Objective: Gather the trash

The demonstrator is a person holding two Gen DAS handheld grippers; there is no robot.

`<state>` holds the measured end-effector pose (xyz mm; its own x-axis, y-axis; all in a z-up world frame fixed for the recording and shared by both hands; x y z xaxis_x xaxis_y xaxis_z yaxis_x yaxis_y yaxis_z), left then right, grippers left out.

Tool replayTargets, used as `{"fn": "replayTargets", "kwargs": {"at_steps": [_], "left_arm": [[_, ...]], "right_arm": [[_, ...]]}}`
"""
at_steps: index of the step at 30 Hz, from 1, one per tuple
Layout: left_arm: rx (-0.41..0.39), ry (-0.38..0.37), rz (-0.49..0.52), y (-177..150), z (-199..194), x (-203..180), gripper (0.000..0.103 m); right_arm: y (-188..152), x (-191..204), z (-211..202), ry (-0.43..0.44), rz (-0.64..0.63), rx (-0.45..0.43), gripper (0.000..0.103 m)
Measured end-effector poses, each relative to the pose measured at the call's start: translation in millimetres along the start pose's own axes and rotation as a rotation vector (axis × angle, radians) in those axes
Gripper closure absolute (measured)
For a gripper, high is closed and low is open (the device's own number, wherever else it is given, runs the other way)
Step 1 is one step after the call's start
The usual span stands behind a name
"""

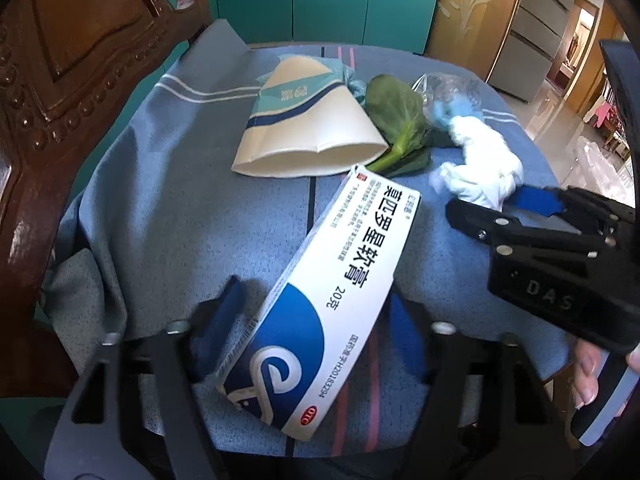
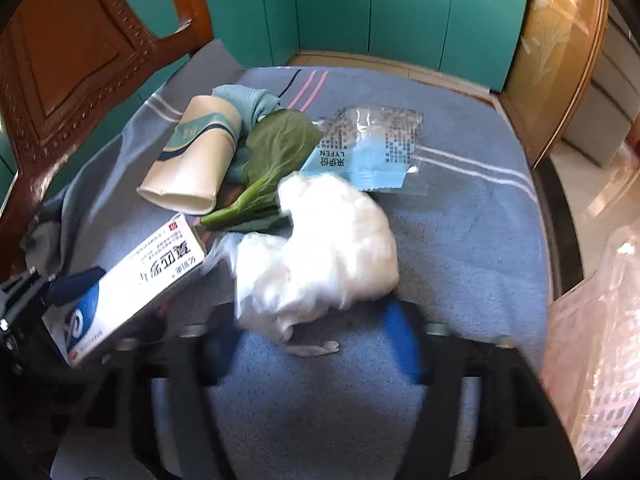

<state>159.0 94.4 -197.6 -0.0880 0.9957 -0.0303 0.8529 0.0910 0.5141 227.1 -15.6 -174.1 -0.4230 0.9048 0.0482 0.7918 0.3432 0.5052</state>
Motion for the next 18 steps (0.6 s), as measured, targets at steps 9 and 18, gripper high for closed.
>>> {"fn": "replayTargets", "kwargs": {"at_steps": [9,18], "left_arm": [[-0.011,-0.003,-0.017,-5.9,-9.2,1.9,0.050],[-0.063,0.014,-0.003,-2.5,-31.3,0.0,0.051]], "right_arm": [[-10.1,-10.4,-22.2,0.020,0.032,-0.013,0.080],[-21.6,-23.8,-53.6,0.002,0.055,-0.058,0.080]]}}
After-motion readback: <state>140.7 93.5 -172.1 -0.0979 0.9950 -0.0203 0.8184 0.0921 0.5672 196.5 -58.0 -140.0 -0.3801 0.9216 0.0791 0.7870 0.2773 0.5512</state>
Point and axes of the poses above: each gripper's, at about its wrist camera, not at the fingertips, and z roughly the way its jaws point, x to its left, y to its top, the point moved 1 cm from there along z, roughly the way its jaws point, and after that the axes turned 1 degree about z, right-handed, at the moved point
